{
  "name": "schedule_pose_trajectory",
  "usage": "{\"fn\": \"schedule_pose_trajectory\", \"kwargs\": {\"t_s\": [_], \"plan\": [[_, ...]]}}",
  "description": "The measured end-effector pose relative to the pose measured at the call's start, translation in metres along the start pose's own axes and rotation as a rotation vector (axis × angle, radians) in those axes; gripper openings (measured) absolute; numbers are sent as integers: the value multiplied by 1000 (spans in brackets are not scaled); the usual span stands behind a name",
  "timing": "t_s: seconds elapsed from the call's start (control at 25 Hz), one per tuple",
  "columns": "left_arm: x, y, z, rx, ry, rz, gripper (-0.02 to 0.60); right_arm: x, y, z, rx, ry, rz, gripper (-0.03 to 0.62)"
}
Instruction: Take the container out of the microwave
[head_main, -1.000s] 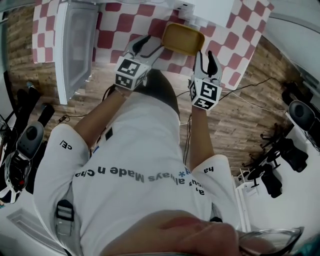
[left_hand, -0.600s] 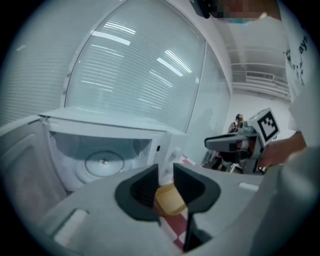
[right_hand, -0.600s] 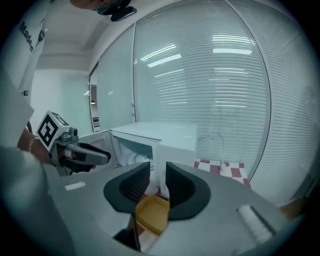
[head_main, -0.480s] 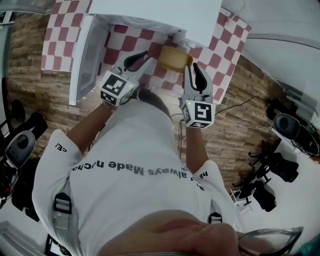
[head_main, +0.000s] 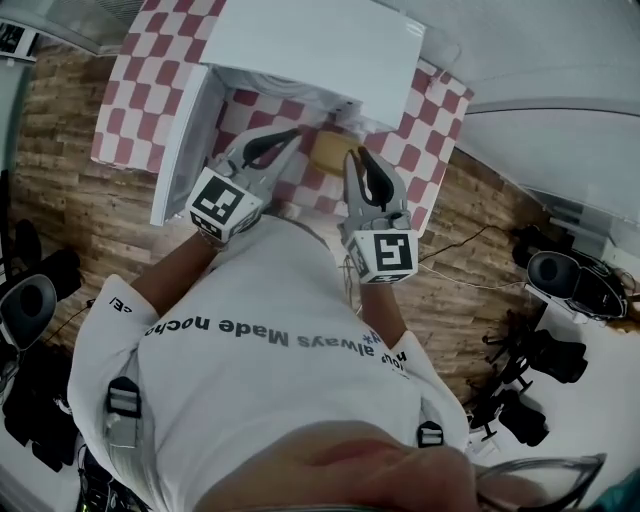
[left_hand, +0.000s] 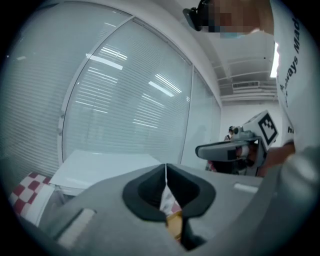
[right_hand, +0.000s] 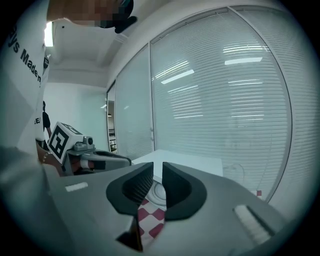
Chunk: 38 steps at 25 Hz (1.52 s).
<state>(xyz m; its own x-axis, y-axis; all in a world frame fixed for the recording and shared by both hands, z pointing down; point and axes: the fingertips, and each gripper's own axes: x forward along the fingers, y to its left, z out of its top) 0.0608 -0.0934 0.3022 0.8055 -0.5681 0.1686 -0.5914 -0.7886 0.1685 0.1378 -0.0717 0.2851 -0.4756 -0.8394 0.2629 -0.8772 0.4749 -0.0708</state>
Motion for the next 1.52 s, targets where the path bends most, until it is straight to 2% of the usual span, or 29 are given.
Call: {"fn": "schedule_pose_trajectory", "kwargs": {"t_s": [0.28, 0.56, 0.96, 1.52], "plan": [[-22, 1, 41, 26, -50, 6, 5, -3, 28, 46, -17, -59, 47, 41], [-32, -6, 60, 38, -79, -15, 5, -6, 44, 73, -29, -95, 67, 34], [-33, 7, 74, 61, -104, -13, 5, 2, 47, 74, -33, -94, 59, 20], [-28, -3, 69, 45, -96, -38, 5, 1, 44, 75, -37, -102, 43, 17]]}}
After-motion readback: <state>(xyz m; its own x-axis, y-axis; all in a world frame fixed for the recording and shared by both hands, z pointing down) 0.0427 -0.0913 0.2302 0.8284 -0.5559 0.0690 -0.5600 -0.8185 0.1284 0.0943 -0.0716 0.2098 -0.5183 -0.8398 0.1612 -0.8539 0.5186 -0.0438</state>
